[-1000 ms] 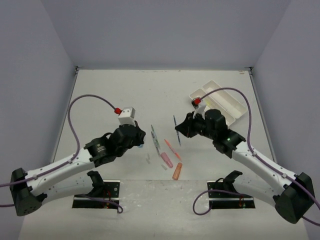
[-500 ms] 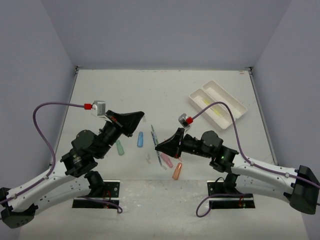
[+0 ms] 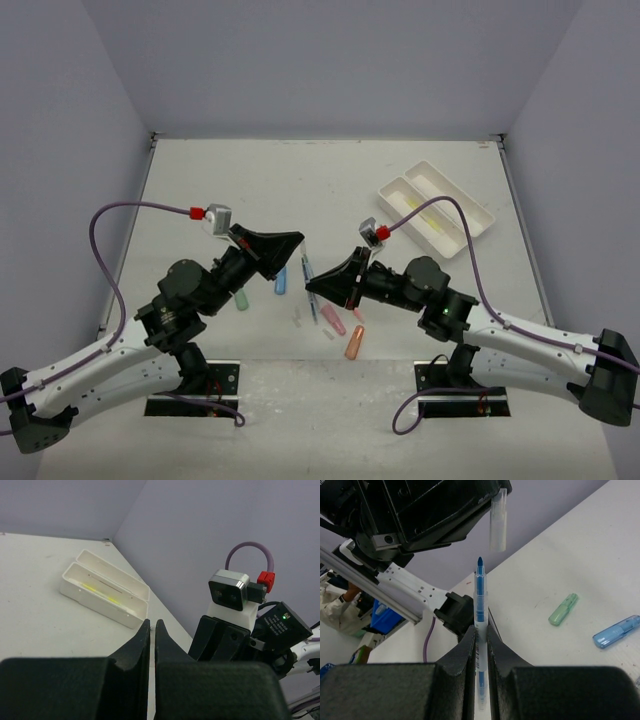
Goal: Sort the stationery into containers
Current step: Close the pen cap on the pen.
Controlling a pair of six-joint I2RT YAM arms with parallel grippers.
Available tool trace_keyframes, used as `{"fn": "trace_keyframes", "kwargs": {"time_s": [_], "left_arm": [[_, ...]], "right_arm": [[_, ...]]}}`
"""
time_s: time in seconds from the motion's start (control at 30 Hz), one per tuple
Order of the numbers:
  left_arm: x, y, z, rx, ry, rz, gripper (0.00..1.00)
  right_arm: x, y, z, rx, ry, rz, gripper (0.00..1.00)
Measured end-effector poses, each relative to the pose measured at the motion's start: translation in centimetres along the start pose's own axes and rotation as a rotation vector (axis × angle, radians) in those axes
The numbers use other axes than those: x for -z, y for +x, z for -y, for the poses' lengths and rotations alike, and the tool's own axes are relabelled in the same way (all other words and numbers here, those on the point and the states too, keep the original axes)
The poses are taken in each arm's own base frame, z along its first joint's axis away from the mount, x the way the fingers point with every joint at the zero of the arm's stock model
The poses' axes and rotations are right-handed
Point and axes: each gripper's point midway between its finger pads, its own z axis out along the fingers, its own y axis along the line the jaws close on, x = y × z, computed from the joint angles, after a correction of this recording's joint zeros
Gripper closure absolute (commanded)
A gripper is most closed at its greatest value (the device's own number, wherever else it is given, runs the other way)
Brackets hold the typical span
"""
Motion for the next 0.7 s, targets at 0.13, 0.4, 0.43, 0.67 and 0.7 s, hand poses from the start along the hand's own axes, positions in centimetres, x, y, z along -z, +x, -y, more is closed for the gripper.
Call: {"fn": "trace_keyframes", "kwargs": {"time_s": [0.13, 0.4, 0.43, 0.67, 0.7], "left_arm": [[0.09, 0.09, 0.18, 0.002, 0.011, -0.005, 1.0], [0.29, -0.12, 0.32, 0.013, 0.02, 0.007, 1.0], [0.29, -0.08, 0.31, 0.013, 0.021, 0.006, 1.0], [0.19, 0.32, 0.51, 0.019, 0.033, -0.009, 1.0], [0.2, 0.36, 0.55, 0.021, 0.036, -0.01, 1.0]], "right_arm": [[-0.03, -0.14, 0.07, 0.001, 0.006, 0.004, 1.0], [-0.22, -0.56, 0.15, 0.004, 0.025, 0.005, 1.0], [-0.26, -0.46, 0.23, 0.003, 0.028, 0.001, 1.0], [-0.26, -0.12, 0.49, 0.002, 0.04, -0.011, 1.0], [-0.26, -0.13, 0.52, 0.002, 0.043, -0.011, 1.0]]}}
